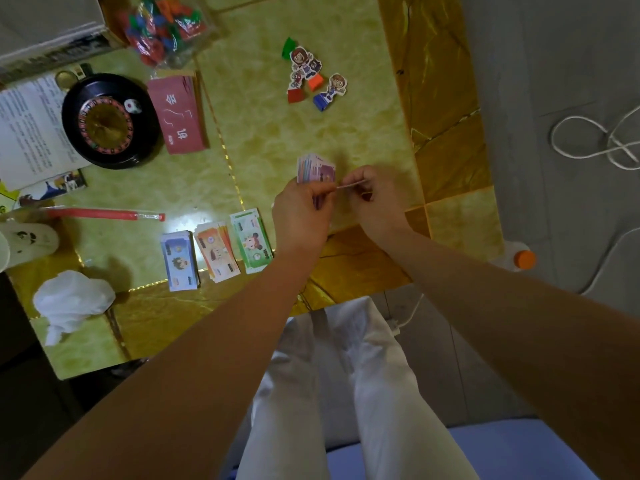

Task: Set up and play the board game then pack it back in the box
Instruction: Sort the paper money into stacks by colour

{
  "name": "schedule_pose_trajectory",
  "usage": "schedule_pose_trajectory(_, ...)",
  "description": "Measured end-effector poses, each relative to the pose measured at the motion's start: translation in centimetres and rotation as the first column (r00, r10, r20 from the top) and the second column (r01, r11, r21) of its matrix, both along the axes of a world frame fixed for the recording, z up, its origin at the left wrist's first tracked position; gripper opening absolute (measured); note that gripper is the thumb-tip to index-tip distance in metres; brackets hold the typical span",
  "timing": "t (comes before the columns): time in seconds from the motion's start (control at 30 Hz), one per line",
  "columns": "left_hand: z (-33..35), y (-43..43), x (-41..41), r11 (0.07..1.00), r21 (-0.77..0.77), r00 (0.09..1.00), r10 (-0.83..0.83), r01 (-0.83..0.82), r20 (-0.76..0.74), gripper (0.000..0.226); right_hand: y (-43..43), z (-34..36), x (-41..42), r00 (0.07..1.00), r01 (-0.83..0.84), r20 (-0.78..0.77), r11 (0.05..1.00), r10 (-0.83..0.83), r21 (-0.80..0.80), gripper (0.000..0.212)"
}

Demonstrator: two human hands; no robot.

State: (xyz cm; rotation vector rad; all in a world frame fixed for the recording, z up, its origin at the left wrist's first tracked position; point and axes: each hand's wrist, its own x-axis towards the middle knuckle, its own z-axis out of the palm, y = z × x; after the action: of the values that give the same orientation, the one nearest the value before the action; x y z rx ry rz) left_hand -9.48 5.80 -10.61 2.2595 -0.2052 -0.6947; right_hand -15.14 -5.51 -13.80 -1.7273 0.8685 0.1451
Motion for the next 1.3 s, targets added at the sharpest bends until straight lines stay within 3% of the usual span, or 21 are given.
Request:
schedule_pose_trajectory(0.07, 0.2, 0.0, 0.1, 0.999, -0.012, 0.999, 0.039, -0.039, -0.006, 0.020, 0.0, -0.1, 0.0, 1.000, 0.007, -0.028, 1.000, -0.007, 0.018, 0.013)
schedule_pose_trajectory(0.2, 1.9, 1.1, 1.1, 0.975, -0.045, 0.974, 0.211, -0.216, -0.083, 0.021, -0.6, 1.0, -0.1, 0.980, -0.009, -0.196, 0.999, 0.015, 0.032, 0.029)
schedule_pose_trajectory(0.33, 3.0, 3.8, 2.1, 0.952, 0.010, 0.946, 0.306, -0.307, -0.107, 0.022, 0.5, 1.7, -0.2, 0.901, -0.183, -0.395, 0.983, 0.179, 0.029, 0.028)
schedule_pose_trajectory(0.4, 3.1, 5.2, 2.2, 0.942, 0.030, 0.936, 0.335, -0.333, -0.107, 0.021, 1.7, 1.7, -0.1, 0.882, -0.207, -0.434, 0.978, 0.186, -0.002, 0.027)
schedule_pose_trajectory(0.6, 1.9, 8.3, 2.1, 0.926, -0.005, 0.915, 0.371, -0.376, -0.160, 0.026, 4.8, 0.2, 0.1, 0.856, -0.233, -0.506, 0.952, 0.105, -0.197, 0.025)
schedule_pose_trajectory(0.87, 1.0, 9.3, 1.2, 0.918, -0.115, 0.909, 0.346, -0.379, -0.231, 0.030, 6.1, -0.8, -0.8, 0.881, -0.124, -0.470, 0.938, -0.046, -0.325, 0.071)
schedule_pose_trajectory(0.97, 1.5, 9.4, 1.0, 0.909, -0.200, 0.906, 0.297, -0.365, -0.302, 0.034, 6.2, -0.1, -1.0, 0.857, -0.196, -0.510, 0.871, -0.071, -0.450, 0.066)
schedule_pose_trajectory(1.03, 1.8, 9.4, 1.0, 0.880, -0.300, 0.903, 0.262, -0.368, -0.340, 0.036, 6.2, 0.6, -0.8, 0.912, -0.080, -0.389, 0.875, -0.129, -0.477, 0.054)
schedule_pose_trajectory(1.07, 2.1, 9.2, 0.9, 0.855, -0.339, 0.890, 0.260, -0.392, -0.374, 0.040, 6.2, 1.1, -0.6, 0.942, 0.036, -0.289, 0.911, -0.168, -0.412, 0.046)
schedule_pose_trajectory(1.13, 2.4, 8.9, 0.8, 0.835, -0.349, 0.863, 0.258, -0.425, -0.435, 0.053, 6.3, 2.5, 0.0, 0.960, 0.222, -0.161, 0.973, -0.230, -0.064, 0.039)
schedule_pose_trajectory(1.2, 2.9, 8.1, 0.7, 0.837, -0.338, 0.838, 0.232, -0.431, -0.494, 0.069, 6.3, 4.0, 0.4, 0.974, 0.202, -0.164, 0.934, -0.159, 0.294, 0.038)
schedule_pose_trajectory(1.23, 3.2, 7.7, 0.6, 0.835, -0.338, 0.822, 0.213, -0.434, -0.528, 0.073, 6.4, 4.7, 0.6, 0.982, 0.155, -0.159, 0.907, -0.099, 0.392, 0.034)
schedule_pose_trajectory(1.3, 3.9, 6.9, 0.3, 0.831, -0.317, 0.783, 0.205, -0.456, -0.588, 0.064, 6.3, 5.5, 0.6, 0.986, 0.142, -0.142, 0.890, -0.088, 0.434, 0.020)
